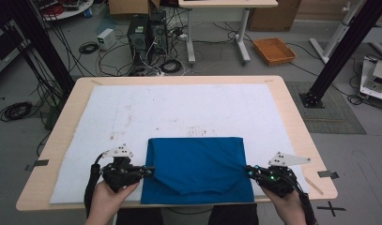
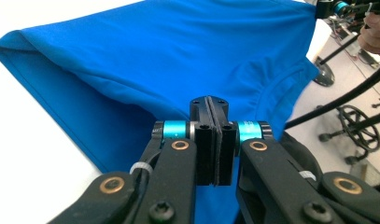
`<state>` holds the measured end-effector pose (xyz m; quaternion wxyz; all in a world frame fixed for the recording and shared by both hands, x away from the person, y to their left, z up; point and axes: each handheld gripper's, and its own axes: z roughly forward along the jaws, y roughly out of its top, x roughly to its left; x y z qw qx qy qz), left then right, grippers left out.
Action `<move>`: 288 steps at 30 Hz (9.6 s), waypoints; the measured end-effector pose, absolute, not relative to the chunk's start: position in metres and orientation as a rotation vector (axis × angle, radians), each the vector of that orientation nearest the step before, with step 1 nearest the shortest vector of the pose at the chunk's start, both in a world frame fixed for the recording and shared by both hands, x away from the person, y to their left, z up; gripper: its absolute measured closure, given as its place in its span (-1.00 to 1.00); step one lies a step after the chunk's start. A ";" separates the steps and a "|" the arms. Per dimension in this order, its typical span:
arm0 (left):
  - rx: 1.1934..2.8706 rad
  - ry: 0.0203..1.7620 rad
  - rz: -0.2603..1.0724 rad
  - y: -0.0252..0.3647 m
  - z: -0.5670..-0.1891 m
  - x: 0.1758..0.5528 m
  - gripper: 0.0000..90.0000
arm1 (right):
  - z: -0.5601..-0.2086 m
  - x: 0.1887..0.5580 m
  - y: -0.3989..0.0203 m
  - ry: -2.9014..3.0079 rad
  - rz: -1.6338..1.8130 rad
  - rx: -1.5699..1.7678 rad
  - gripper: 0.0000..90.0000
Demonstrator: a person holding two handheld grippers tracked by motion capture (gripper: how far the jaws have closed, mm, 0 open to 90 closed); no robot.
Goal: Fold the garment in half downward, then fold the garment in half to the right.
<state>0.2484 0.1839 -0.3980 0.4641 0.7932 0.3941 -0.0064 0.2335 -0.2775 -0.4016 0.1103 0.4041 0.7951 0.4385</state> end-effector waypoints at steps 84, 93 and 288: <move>1.847 1.255 0.374 0.188 -0.440 0.407 0.92 | -0.432 0.415 -0.267 2.191 1.112 1.353 0.94; 1.861 1.256 0.411 0.188 -0.440 0.414 0.92 | -0.437 0.429 -0.263 2.201 1.088 1.330 0.93; 1.803 0.931 0.089 -0.001 -0.400 0.274 0.89 | -0.355 0.444 -0.166 2.430 1.376 1.024 0.94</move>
